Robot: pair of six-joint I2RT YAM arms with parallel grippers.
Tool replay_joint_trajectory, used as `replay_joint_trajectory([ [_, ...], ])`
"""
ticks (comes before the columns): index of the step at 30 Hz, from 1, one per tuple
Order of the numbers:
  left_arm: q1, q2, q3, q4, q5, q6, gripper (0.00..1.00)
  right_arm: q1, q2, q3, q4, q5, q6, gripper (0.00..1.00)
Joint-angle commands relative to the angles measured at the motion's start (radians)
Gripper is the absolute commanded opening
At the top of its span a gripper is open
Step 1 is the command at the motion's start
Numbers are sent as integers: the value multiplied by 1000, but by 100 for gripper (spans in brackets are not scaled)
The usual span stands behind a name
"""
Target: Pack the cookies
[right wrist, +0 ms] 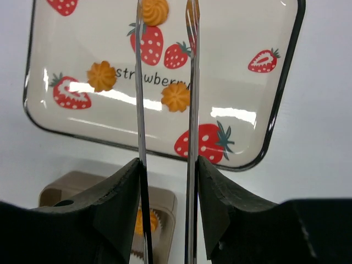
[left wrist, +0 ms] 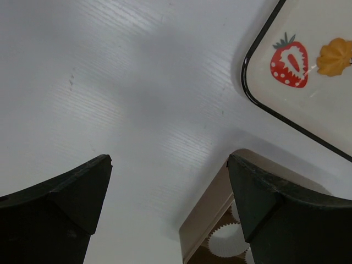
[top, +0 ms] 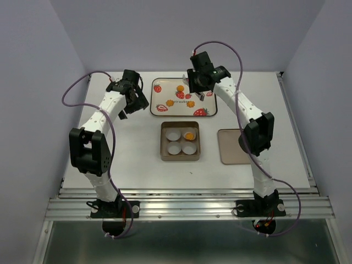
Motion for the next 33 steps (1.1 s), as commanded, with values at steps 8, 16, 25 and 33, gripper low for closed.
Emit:
replay_joint_trajectory([
  [8,-7,-74,-93,64,4,-21,99,-18,196,141,206,-23,-30,51],
  [16,-7,-75,-119,85,5,-16,99,-18,254,108,250,-8,-31,52],
  [25,-7,-57,-117,84,4,-18,99,-18,277,95,255,-39,-97,53],
  [33,-7,-46,-120,85,9,-28,99,-18,287,66,254,-6,-137,54],
])
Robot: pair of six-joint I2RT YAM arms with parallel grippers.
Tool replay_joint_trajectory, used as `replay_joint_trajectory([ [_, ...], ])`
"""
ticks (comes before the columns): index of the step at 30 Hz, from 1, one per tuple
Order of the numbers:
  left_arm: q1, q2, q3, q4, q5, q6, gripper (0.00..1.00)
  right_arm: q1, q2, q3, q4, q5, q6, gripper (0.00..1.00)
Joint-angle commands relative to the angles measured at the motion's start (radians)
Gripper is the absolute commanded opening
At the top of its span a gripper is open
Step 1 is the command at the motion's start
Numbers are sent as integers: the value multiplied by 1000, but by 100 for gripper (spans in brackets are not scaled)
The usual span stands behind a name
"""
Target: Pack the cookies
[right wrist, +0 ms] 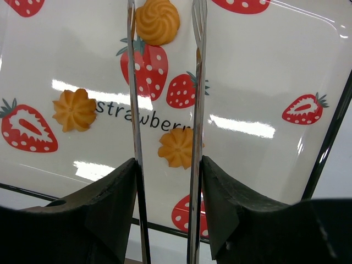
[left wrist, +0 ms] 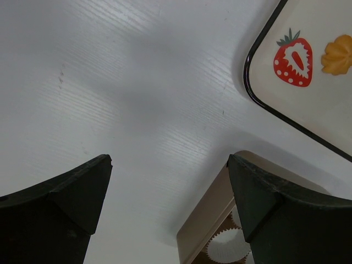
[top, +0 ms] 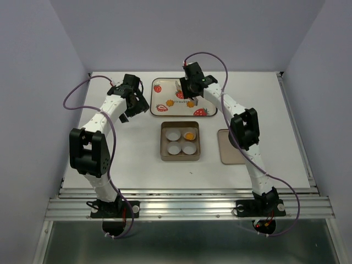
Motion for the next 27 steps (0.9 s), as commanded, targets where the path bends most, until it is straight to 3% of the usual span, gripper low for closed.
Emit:
replay_joint_trajectory([
  [1,-7,-26,0,7,-2,-12,99,5,-2,-9,53,16,-41,54],
  [17,-7,-32,-19,21,-4,0,99,32,-33,-81,38,45,-82,54],
  [27,-4,-30,-19,28,-2,2,99,32,-56,-89,34,68,-95,46],
])
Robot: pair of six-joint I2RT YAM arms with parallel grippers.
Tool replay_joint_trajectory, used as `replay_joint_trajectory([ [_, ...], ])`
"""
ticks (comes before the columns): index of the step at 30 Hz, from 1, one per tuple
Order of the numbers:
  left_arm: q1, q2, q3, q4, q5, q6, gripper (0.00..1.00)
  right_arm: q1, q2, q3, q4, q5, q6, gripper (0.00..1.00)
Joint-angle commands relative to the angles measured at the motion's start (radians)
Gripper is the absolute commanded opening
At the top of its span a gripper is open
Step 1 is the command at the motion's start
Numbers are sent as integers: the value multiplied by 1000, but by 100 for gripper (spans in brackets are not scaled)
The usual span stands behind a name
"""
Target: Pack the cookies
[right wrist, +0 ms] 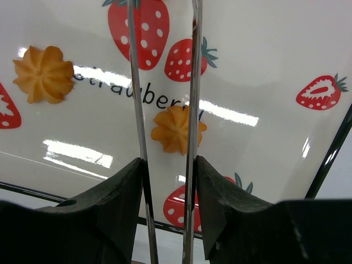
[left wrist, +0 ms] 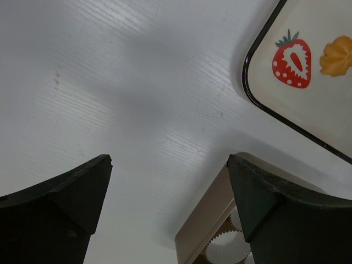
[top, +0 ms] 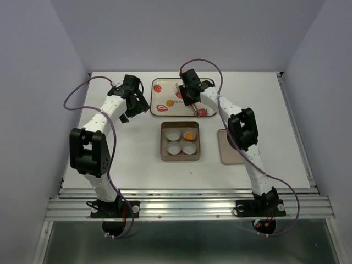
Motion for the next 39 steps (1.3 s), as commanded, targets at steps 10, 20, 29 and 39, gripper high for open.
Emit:
replay_joint_trajectory([
  [10,-4,-23,30,-16,-14,4,99,6,-91,49,39,31,20,40],
  [20,-3,-9,86,-50,-30,5,99,6,-185,-5,46,37,29,36],
  [29,-3,19,175,-120,-42,7,99,6,-284,-79,32,4,26,34],
  [39,-3,68,272,-151,-39,13,99,6,-494,-273,-52,-136,-24,34],
])
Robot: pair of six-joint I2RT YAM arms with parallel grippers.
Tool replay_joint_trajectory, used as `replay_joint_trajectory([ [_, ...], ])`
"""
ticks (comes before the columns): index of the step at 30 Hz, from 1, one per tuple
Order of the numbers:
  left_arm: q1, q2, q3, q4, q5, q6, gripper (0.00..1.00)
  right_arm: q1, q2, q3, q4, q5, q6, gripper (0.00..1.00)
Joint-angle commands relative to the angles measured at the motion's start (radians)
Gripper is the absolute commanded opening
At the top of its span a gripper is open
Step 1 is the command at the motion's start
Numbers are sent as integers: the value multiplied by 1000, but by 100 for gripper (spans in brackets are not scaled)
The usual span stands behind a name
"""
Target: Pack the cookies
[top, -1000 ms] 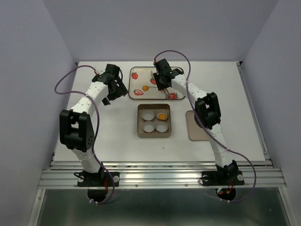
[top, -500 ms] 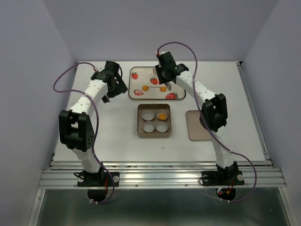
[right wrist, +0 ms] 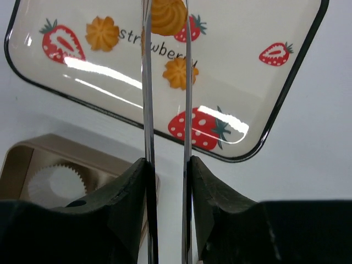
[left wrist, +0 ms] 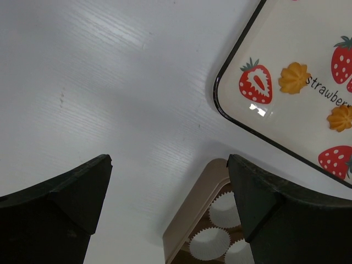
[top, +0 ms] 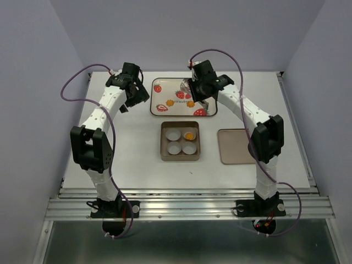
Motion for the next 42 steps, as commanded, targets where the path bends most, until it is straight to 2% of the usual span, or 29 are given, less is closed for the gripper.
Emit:
replay_joint_trajectory([
  [1,-3,13,37,-25,-15,6,99,6,-137,-61,-31,-103,-41,34],
  [6,-7,10,28,-10,-17,1,99,6,-264,-144,-69,-169,-52,34],
  [14,-18,10,26,9,-17,6,99,71,-361,-212,-132,-237,-119,35],
  [19,-26,-4,-6,87,-23,17,99,152,-381,-247,-181,-206,-150,35],
  [25,-24,-50,-69,136,-30,20,99,194,-408,-301,-196,-226,-156,35],
  [42,-33,-93,-137,170,-43,24,99,250,-405,-362,-213,-234,-150,35],
])
